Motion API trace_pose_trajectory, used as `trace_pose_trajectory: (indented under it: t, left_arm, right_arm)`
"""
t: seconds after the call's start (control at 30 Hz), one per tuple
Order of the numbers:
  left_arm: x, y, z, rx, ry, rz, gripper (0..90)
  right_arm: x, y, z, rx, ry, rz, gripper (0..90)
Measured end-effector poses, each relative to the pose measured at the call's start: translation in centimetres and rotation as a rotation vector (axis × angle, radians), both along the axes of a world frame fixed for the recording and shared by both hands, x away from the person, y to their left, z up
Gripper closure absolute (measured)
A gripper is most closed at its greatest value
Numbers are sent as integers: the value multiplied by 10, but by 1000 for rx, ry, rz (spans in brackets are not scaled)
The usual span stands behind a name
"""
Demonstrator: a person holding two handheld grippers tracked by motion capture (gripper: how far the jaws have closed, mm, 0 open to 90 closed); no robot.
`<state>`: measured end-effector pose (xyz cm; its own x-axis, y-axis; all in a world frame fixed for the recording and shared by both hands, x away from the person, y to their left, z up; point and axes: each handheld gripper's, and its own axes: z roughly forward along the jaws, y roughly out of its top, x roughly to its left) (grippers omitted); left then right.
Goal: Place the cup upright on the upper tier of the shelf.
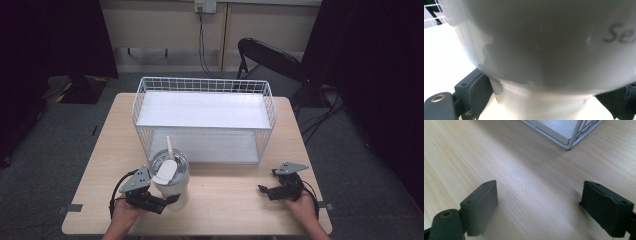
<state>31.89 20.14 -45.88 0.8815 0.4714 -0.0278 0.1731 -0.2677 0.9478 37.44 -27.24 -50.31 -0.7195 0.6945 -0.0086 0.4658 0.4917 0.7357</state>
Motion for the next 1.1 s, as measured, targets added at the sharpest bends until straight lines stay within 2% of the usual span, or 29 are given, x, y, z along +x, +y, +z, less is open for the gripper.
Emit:
trace_pose_trajectory:
  t: [0.17, 0.5, 0.73, 0.9, 1.1]
  left_arm:
    - [0, 1, -2, -13, -27, 0, 92]
    - [0, 2, -5, -53, -16, 4, 92]
    - [0, -1, -3, -50, -30, -16, 92]
    - [-2, -1, 1, -89, -30, -18, 92]
    - [-1, 2, -1, -70, -21, -7, 93]
  right_arm:
    - [0, 0, 0, 0, 0, 0, 135]
    - [0, 0, 0, 0, 0, 0, 135]
    - [0, 0, 0, 0, 0, 0, 135]
    - [0, 0, 0, 0, 0, 0, 135]
    - [0, 0, 0, 0, 0, 0, 135]
